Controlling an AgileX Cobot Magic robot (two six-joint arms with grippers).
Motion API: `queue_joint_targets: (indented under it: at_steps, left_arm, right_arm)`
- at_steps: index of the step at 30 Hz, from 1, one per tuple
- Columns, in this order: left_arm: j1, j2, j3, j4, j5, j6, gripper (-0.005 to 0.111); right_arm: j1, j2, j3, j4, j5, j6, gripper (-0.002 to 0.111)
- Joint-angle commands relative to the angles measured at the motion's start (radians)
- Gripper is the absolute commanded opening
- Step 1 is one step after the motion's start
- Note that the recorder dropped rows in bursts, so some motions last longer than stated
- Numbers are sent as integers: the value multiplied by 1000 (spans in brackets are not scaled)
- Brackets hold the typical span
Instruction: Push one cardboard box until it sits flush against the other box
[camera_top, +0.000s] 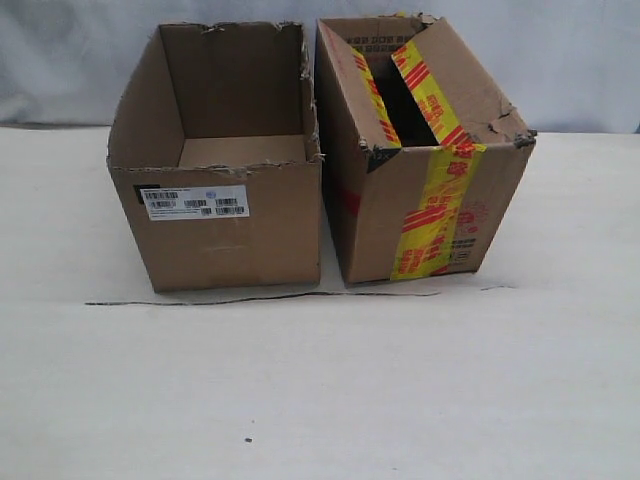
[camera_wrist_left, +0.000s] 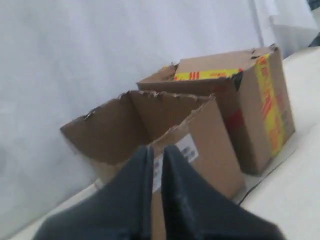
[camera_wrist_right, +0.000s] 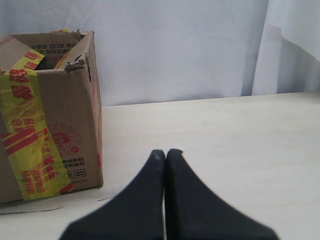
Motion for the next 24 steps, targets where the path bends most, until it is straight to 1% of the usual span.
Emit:
queue_joint_targets:
  at_steps: [1, 2, 3, 5, 7, 11, 12, 17, 24]
  left_arm:
    - [141, -66, 108, -58, -29, 2, 0]
    - [190, -86, 131, -49, -23, 2, 0]
    - [222, -100, 150, -47, -20, 2, 0]
    - [294, -135, 150, -47, -17, 2, 0]
    - [355, -174, 150, -47, 44, 2, 0]
    - [454, -190, 150, -44, 70, 2, 0]
    - [470, -190, 150, -23, 70, 2, 0]
    - [494, -190, 150, -5, 83, 2, 0]
    - [495, -190, 150, -2, 79, 2, 0]
  right_arm:
    - [3, -4, 5, -5, -3, -7, 0]
    - [3, -4, 5, -5, -3, -7, 0]
    - [3, -4, 5, -5, -3, -7, 0]
    - [3, -4, 5, -5, -3, -7, 0]
    - [3, -4, 5, -5, -3, -7, 0]
    - [3, -4, 5, -5, -3, -7, 0]
    - [3, -4, 5, -5, -3, -7, 0]
    - [3, -4, 5, -5, -3, -7, 0]
    - [3, -4, 5, -5, -3, -7, 0]
